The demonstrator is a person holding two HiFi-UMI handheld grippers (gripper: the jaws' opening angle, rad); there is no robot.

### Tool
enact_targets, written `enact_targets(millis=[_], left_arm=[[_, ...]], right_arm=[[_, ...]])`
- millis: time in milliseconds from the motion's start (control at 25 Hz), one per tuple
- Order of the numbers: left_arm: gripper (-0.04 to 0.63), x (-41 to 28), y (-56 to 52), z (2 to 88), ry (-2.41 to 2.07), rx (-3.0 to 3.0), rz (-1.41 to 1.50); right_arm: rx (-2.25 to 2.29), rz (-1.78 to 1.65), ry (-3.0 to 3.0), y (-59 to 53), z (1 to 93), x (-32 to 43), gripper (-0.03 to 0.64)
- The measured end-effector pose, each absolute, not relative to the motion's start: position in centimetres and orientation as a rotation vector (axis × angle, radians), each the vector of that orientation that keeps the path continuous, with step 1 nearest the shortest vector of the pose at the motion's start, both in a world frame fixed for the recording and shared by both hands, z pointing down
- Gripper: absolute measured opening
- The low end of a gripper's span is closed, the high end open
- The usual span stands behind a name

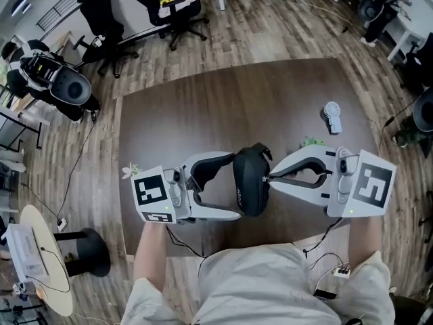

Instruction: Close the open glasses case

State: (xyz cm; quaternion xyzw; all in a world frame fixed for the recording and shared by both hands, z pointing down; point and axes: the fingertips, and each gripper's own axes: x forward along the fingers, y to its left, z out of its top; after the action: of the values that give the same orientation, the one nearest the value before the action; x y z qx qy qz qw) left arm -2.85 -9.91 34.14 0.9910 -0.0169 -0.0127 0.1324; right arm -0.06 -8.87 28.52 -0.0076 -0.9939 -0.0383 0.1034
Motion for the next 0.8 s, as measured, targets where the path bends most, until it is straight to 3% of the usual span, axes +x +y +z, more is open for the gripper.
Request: enact_targets(millis=[400, 560, 800], left_arm=[[0.461, 0.6, -8.8, 39.6, -0.08, 3.349, 1.247], [0.451, 1.1, -8.8, 39.7, -0.098, 3.38, 1.282], [0.491, 1.4, -7.4, 39.4, -0.05, 3.391, 1.251]], right_arm=[[-0.305, -0.17, -2.427, -6.4, 33.7, 0.3, 0.002], [-0.359, -0.234, -2.321, -6.4, 34.1, 0.5, 0.002], [-0.407, -0.277, -2.19, -5.1, 35.5, 0.7, 0.002]])
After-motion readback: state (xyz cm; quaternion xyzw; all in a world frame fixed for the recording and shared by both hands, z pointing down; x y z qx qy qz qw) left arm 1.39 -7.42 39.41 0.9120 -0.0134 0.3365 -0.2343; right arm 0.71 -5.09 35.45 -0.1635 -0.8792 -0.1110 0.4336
